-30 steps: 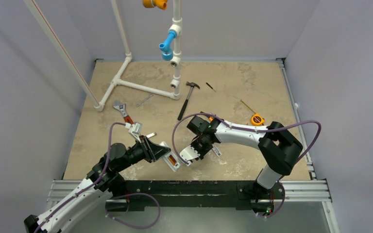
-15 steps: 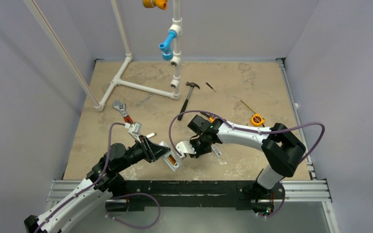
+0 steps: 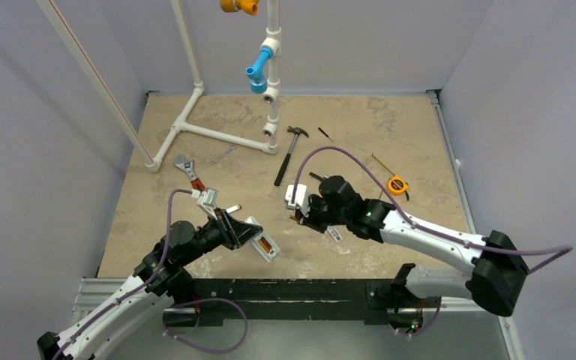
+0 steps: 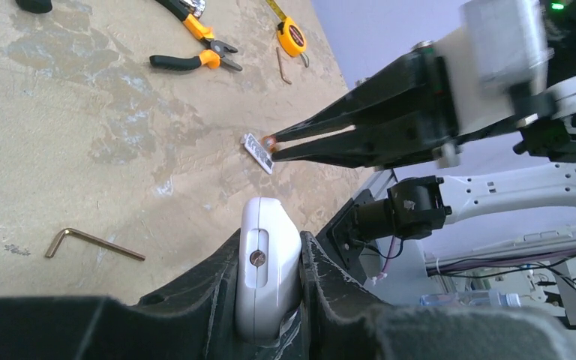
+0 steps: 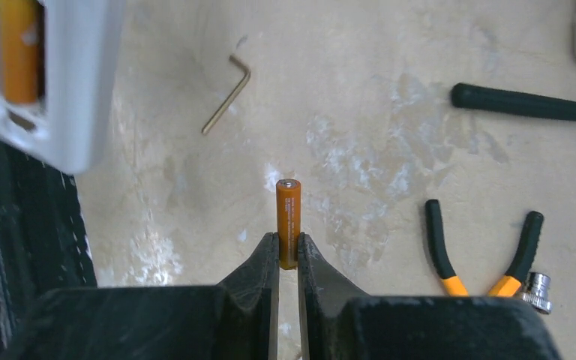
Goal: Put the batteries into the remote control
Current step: Pick up the battery from the center of the board, then load the battery into the remote control.
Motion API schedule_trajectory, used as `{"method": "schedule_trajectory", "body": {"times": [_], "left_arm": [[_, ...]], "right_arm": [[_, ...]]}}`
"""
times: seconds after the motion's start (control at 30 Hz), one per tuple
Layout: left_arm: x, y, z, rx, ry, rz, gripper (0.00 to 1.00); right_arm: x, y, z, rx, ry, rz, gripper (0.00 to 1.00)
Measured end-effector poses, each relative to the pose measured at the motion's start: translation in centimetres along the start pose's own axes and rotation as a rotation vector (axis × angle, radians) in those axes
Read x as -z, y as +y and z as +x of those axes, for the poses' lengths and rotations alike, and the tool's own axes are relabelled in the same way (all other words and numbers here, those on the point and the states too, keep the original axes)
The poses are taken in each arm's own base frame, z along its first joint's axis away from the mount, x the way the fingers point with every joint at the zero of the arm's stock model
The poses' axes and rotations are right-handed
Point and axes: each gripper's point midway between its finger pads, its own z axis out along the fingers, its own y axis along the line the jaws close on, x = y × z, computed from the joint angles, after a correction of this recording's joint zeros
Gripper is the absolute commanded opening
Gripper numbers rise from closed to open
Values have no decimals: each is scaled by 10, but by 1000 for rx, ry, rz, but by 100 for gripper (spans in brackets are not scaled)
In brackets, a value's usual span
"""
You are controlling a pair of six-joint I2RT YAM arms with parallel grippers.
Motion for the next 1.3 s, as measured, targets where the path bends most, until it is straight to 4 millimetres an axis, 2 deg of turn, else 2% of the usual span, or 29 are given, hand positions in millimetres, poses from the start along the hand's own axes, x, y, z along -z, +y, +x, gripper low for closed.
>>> {"method": "schedule_trajectory", "body": {"times": [0.3, 0.37, 0.43, 0.63, 0.73, 1.03, 1.3], "left_arm": [[-10, 6, -7, 67, -34, -44, 0], [-14, 3, -13, 94, -57, -38, 0], [-16, 0, -17, 121, -75, -30, 0], [-20, -1, -22, 185, -98, -38, 0], [-20, -3, -25, 204, -106, -37, 0], [-20, -5, -27, 228, -113, -35, 0], [-20, -4, -27, 232, -113, -40, 0]], "right_arm": [[65, -18, -89, -439, -472, 187, 0], [68, -16, -100, -505, -500, 182, 0], [64, -6, -107, -518, -499, 161, 0], [39, 53, -112, -420, -433, 53, 0], [32, 64, -112, -382, -421, 43, 0], [12, 62, -104, -330, -377, 109, 0], [13, 52, -102, -313, -374, 179, 0]]}}
